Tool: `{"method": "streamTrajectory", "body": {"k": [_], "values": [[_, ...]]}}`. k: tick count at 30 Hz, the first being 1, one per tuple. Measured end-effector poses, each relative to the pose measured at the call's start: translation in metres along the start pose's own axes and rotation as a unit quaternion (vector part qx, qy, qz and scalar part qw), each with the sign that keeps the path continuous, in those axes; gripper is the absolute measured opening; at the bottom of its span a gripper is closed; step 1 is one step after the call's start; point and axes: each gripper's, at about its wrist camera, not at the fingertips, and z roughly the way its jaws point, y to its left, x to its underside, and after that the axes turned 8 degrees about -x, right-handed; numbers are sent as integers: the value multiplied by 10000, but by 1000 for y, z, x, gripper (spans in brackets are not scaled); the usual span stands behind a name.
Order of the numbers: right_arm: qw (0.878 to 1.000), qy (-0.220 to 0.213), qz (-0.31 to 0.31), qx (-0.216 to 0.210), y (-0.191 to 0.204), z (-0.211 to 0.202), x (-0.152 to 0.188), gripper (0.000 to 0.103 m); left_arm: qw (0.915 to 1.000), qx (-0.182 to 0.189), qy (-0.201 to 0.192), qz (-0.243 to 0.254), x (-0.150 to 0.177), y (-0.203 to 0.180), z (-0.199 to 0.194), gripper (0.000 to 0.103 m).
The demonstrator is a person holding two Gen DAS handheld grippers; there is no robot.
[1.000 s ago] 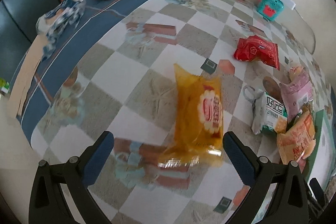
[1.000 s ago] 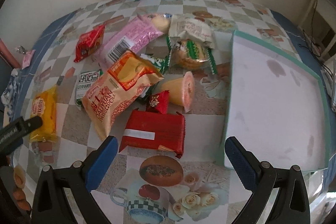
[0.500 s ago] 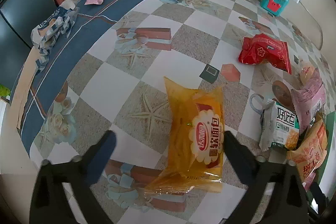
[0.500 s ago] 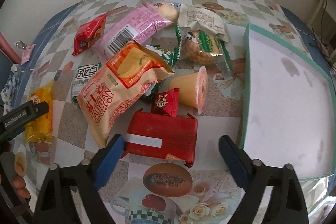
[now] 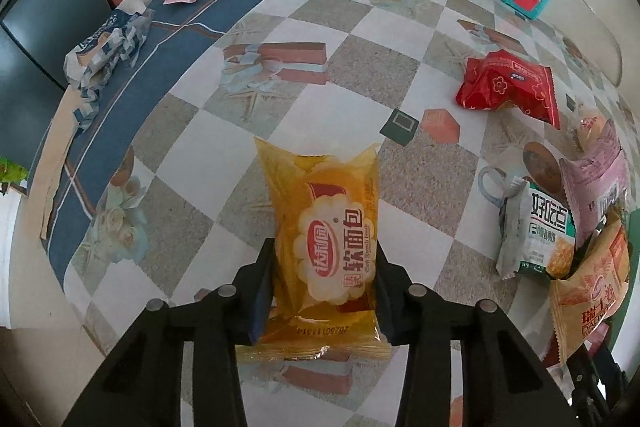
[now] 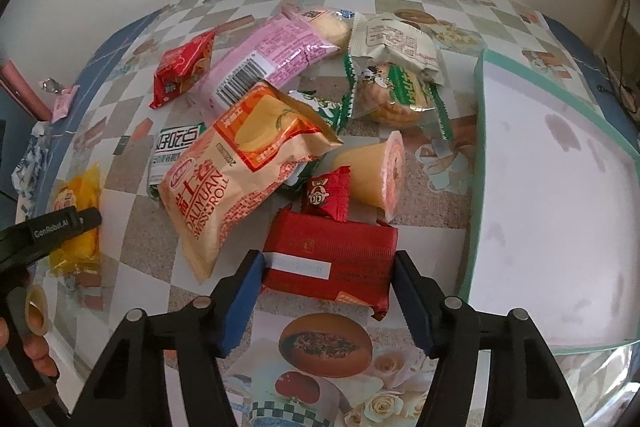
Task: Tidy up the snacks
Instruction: 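Grasp the yellow bread bag with the left tool while the right tool grasps the red box, then carry the red box to the tray and open the right tool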
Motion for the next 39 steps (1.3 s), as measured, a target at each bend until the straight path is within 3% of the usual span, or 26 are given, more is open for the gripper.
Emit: {"method": "streamTrajectory", "body": {"k": [7, 15, 22, 31, 39], "values": [[9998, -152, 70, -115, -8, -16, -1, 66, 9999, -161, -31, -44, 6, -4, -19, 44], [9979, -520, 221, -329, -23, -50, -4, 66, 9987, -207, -211, -421, 9, 4, -50, 43], [9934, -1072, 339, -219, -41, -87, -16, 66, 9977, 29, -479, -480, -5, -6, -92, 43], [9849, -1506, 841, 138, -83, -118, -53, 66, 9947, 517, -893, 37, -22, -77, -152, 43], [9695, -1942, 1398, 528, -137, -139, -86, 66, 9900, 777, -1033, 557, -28, -147, -178, 43]]}}
